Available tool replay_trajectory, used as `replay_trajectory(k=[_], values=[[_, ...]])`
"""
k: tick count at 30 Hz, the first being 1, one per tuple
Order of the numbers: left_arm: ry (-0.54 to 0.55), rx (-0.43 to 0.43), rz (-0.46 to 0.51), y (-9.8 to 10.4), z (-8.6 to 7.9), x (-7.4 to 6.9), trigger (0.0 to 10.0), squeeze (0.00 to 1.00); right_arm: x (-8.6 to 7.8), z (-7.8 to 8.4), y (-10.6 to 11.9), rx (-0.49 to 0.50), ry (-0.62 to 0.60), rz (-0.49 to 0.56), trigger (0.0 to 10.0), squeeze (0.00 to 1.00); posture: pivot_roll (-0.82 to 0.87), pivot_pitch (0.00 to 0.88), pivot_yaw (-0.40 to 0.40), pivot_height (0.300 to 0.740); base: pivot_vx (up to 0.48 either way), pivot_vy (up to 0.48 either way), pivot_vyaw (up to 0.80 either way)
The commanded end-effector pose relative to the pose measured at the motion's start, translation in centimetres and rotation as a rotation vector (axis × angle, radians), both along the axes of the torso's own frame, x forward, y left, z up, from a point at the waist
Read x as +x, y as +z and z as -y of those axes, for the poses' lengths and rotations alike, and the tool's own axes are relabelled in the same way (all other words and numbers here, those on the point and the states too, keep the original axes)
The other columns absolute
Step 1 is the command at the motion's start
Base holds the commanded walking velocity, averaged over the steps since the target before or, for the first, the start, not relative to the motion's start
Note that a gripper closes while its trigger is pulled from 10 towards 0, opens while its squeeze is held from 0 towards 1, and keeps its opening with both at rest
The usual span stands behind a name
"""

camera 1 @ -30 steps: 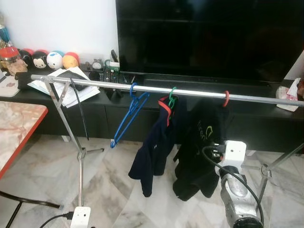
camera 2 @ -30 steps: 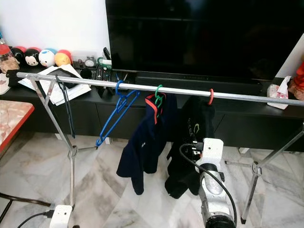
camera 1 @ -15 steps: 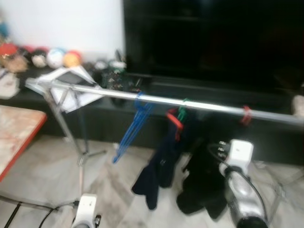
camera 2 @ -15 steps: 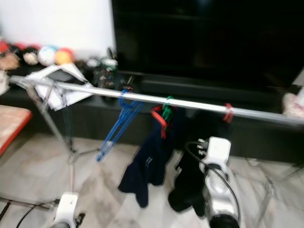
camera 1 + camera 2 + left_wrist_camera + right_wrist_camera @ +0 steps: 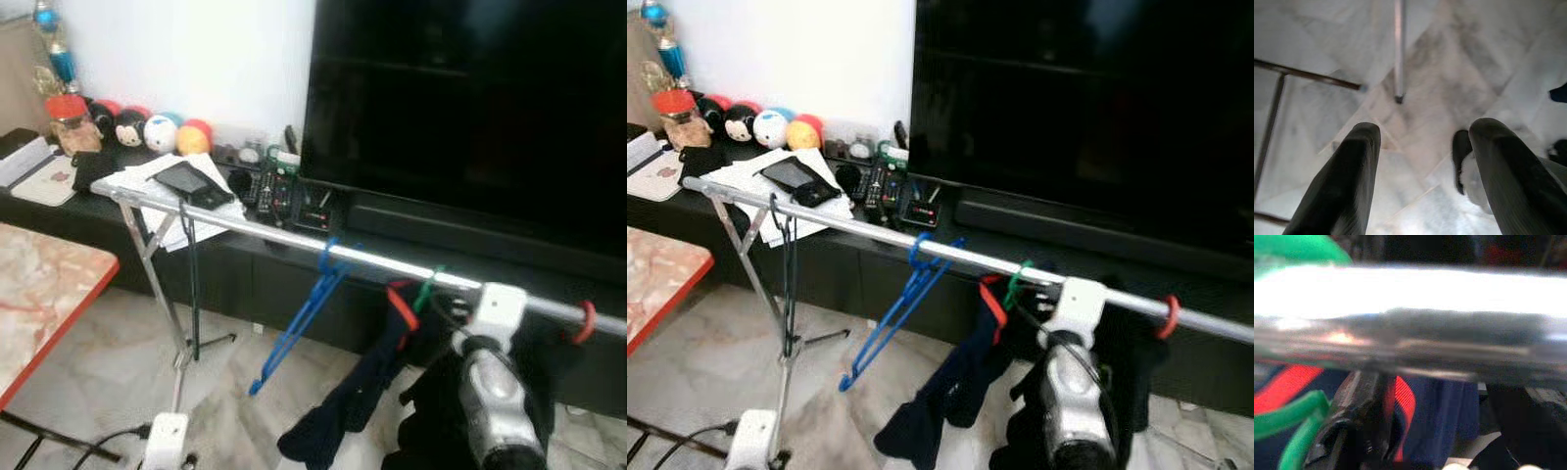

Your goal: Hang hanger

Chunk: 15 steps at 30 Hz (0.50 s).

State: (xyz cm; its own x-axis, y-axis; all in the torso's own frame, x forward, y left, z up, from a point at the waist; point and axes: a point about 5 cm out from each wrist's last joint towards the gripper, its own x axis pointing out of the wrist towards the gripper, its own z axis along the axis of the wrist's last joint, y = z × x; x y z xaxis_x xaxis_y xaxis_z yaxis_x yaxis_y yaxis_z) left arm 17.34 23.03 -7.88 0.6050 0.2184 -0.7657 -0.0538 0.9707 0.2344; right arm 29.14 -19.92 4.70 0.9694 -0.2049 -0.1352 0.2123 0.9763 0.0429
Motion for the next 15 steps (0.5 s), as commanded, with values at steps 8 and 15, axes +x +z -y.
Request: replay_trajectory(k=[8,15], values=[[-0.016,-0.022,-0.030,-0.5,1.0,-0.5,10.0,0.00,-2.8,1.2,-1.9,-0.016,-0.039,-0.086,10.0,0.00,-0.05,0.000,-0.078,0.740,0.000,0.000,0.00],[-0.016,-0.025,-0.032,-0.6,1.1,-0.6,10.0,0.00,-3.4,1.3,-2.4,0.029,-0.061,-0.116,10.0,0.00,-0.04,0.000,-0.083,0.740,0.000,0.000,0.00]])
